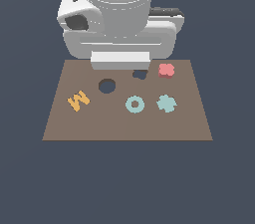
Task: Insert a designated object into the corresponding slot on a board.
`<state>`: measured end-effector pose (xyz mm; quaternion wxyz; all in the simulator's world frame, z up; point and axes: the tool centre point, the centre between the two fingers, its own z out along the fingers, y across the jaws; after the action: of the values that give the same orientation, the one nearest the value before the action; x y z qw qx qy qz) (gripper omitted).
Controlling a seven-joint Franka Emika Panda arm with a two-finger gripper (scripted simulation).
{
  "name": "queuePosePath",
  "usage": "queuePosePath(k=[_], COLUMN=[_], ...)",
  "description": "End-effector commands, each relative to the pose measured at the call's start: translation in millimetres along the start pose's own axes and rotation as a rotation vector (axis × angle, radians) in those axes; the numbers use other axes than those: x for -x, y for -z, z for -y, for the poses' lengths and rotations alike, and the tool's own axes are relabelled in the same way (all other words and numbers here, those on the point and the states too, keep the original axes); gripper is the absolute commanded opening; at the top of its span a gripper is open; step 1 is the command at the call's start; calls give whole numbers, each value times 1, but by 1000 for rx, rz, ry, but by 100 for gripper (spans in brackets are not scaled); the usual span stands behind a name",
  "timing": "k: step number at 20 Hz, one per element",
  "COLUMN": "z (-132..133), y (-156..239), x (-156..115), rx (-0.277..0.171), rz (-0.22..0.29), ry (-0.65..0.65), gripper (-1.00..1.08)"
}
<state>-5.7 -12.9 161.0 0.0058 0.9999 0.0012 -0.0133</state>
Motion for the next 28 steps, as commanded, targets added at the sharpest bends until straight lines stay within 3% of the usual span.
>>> queuePosePath(k=[1, 12, 28], z=[0, 26, 130], y=[0, -20, -95], x=[0, 17, 72], rx=[0, -3, -12], rz=[0, -5, -22], ry=[0, -26, -122], gripper=[100, 100, 100])
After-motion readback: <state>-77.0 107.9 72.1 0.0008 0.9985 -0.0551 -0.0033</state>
